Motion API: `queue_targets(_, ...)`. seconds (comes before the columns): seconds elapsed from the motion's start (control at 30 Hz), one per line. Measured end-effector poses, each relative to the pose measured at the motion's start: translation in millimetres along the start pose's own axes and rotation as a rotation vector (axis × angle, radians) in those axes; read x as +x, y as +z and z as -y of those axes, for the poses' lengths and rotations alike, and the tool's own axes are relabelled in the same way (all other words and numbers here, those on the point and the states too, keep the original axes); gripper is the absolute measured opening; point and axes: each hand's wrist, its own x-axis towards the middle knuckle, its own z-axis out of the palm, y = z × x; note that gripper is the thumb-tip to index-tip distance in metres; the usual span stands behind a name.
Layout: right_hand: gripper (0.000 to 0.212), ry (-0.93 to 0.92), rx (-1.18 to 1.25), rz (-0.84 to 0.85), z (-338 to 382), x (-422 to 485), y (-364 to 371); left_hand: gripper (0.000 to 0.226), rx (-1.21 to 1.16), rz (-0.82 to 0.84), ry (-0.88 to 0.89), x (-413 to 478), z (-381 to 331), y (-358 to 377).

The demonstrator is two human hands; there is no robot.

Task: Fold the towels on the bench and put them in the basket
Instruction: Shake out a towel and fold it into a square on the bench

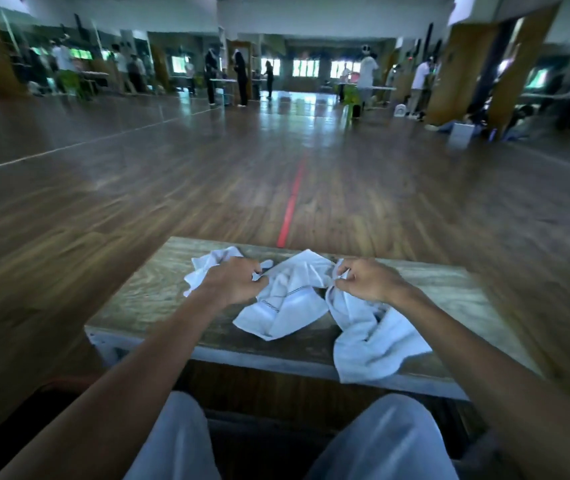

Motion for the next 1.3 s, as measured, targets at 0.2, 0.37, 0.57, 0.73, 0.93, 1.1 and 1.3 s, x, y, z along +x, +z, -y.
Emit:
queue_targets(0.2,0.022,0.141,0.018,0.012,-59.6,-28.0,10.8,0.032,-0.017,0.069,0.141,19.0,-42.4,44.8)
queue_targets(0.37,0.011,0.152,0.028,0.077,-82.2,-45.7,36.9,0.033,-0.011,0.127,0.243,26.8,-63.0,85.0)
queue_targets(0.57,0.026,0.068,-0.18,0.198,-106.9,-58.4,102.0,0.018,-0.035,0.115,0.5,7.1,-97.9,144.4)
queue_targets(0.73,0.047,-0.001,-0.428,0.035,-123.6,-66.4,136.6,0.041,0.083,0.214,0.538,-2.4,-121.4,202.4)
queue_targets(0.93,0.015,-0.08,-0.255,-0.141,-132.9,-69.7,136.7,0.028,0.072,0.018,0.533,-7.4,-130.2,215.7)
queue_targets(1.1,0.012,-0.082,-0.098,-0.244,-127.9,-67.6,108.5,0.018,-0.077,-0.125,0.527,-3.1,-132.0,182.9)
queue_targets(1.3,0.029,-0.082,-0.065,-0.213,-104.1,-63.5,47.3,0.016,-0.121,-0.182,0.566,13.7,-132.7,102.2)
